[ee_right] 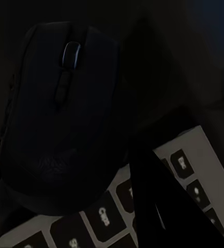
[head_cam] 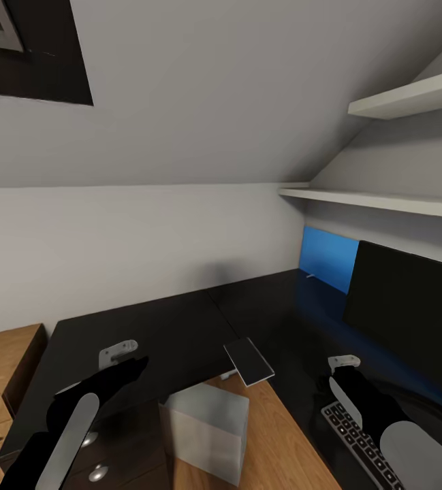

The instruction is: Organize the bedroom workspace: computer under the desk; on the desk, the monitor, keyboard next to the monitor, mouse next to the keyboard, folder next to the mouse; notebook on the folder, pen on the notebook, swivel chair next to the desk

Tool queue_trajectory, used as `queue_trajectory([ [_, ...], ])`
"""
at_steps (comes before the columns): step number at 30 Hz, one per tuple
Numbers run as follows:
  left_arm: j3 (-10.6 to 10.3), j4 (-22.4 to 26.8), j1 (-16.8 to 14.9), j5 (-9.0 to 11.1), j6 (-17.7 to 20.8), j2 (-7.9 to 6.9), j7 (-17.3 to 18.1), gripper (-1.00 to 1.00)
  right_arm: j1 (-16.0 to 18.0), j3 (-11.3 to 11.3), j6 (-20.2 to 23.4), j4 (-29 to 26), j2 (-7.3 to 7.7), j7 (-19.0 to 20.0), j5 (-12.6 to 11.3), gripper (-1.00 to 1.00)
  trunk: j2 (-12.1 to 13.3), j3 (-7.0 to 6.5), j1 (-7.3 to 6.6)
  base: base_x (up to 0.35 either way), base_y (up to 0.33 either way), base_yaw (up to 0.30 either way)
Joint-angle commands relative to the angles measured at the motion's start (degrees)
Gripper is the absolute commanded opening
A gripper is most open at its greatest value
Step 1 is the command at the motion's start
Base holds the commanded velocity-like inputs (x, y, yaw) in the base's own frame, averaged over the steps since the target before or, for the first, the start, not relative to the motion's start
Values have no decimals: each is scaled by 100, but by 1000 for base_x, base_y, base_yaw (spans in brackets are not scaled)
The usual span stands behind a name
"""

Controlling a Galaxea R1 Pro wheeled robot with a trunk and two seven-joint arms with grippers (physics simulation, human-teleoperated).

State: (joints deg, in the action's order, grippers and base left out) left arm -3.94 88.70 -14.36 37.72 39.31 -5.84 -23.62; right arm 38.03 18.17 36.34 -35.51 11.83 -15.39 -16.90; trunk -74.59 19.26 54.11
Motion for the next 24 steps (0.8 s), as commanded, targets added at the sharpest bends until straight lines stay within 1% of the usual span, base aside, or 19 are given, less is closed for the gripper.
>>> queue_trajectory([
  [1,-11,7,-5,60,7,-7,-58,100,5,45,17,-9,8,-61,-79,-100,-6,8,1,0,0,0],
  [14,-11,-13,-5,61,7,-18,-62,100,3,46,13,-9,12,-61,-78,-100,-6,8,1,1,0,0],
  [19,-11,-26,-5,60,7,-22,-61,100,6,46,13,-9,12,-61,-78,-100,-6,8,1,157,38,0],
  [24,-11,-28,-5,60,7,-22,-58,100,3,46,13,-9,12,-61,-77,-100,-6,8,1,49,13,0],
])
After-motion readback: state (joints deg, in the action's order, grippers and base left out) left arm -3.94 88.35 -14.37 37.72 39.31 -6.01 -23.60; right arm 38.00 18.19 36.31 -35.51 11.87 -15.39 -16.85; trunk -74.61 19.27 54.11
